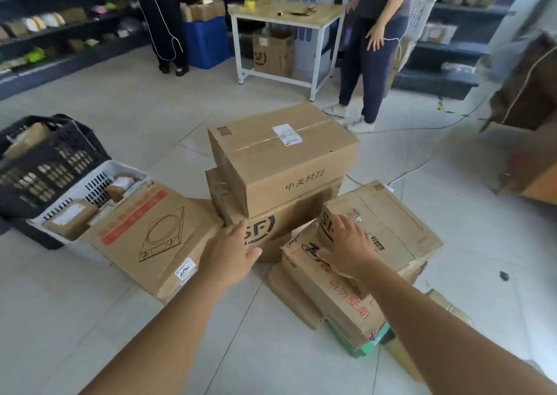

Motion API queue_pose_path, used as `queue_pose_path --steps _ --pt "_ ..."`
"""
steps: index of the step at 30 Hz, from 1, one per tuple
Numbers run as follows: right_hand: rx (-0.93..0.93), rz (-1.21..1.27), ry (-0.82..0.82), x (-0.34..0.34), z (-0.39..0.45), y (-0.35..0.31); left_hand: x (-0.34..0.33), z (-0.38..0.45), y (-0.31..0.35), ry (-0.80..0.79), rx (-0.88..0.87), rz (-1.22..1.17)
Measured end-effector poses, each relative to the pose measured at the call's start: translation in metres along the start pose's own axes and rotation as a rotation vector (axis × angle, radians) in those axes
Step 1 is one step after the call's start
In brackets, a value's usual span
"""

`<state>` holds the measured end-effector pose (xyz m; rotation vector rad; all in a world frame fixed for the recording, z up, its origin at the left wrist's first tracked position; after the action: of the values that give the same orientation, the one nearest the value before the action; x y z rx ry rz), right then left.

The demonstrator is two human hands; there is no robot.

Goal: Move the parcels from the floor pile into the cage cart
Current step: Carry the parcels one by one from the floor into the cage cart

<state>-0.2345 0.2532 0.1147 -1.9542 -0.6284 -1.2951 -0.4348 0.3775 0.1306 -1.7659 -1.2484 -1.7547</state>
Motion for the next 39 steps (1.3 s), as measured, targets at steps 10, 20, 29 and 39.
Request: queue_pose_path --steps 10,20,29,39 --pt "-0.043 0.021 0.082 0.042 0.112 -0.004 0.032 0.097 -0.022 0.043 0.019 -0.06" --pt "-0.05 0.034 0.017 0.078 0.311 0.032 0.013 0.259 -0.022 0.012 0.224 -0.116" --pt "-0.077 -0.052 -0.049 0.075 0.481 0.071 -0.025 0.379 -0.048 0.0 0.457 -0.071" --pt "-0.227 0.068 -0.133 0.05 0.584 0.097 -0.043 0.428 -0.086 0.141 0.632 -0.214"
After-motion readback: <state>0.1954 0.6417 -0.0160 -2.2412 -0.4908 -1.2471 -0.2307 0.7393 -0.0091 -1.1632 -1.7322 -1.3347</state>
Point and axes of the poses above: each hand's wrist, its own z-axis towards the middle knuckle, its own x-axis out of the back of the hand, y = z × x, the point moved 5 cm from there along z, towards the middle knuckle, and after that the axes turned 2 degrees about -x, right-handed, at the moved point
